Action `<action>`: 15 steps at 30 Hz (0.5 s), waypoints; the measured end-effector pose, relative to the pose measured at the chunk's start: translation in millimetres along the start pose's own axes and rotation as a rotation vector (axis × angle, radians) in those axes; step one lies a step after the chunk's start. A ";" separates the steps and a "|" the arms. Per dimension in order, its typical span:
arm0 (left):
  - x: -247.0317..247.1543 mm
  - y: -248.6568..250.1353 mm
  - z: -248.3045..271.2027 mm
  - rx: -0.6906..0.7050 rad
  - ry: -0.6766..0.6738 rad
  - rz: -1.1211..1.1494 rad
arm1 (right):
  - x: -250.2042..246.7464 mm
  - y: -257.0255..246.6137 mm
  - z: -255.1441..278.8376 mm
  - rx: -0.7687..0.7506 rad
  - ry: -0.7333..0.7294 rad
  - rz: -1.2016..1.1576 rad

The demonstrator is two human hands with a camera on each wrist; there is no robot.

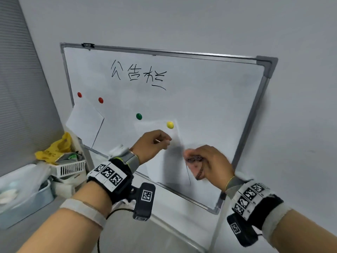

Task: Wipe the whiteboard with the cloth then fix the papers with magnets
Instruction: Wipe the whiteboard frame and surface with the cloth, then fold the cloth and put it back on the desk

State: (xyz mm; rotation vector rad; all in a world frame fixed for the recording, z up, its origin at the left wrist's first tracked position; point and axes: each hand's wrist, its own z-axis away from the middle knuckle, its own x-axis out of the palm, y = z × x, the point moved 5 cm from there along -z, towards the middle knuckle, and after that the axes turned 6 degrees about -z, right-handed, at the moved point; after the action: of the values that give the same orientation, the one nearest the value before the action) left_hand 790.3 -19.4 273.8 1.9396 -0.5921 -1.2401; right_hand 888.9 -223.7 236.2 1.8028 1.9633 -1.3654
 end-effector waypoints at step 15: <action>-36.9 -101.6 230.6 -0.469 0.190 0.540 | 171.2 -104.9 24.1 0.470 -0.616 -0.909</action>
State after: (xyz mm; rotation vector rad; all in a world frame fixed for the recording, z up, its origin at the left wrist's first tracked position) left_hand 564.8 -9.3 156.1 1.3618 -0.6074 -0.7567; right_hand 742.8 -103.1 165.6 0.3342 2.2339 -2.4005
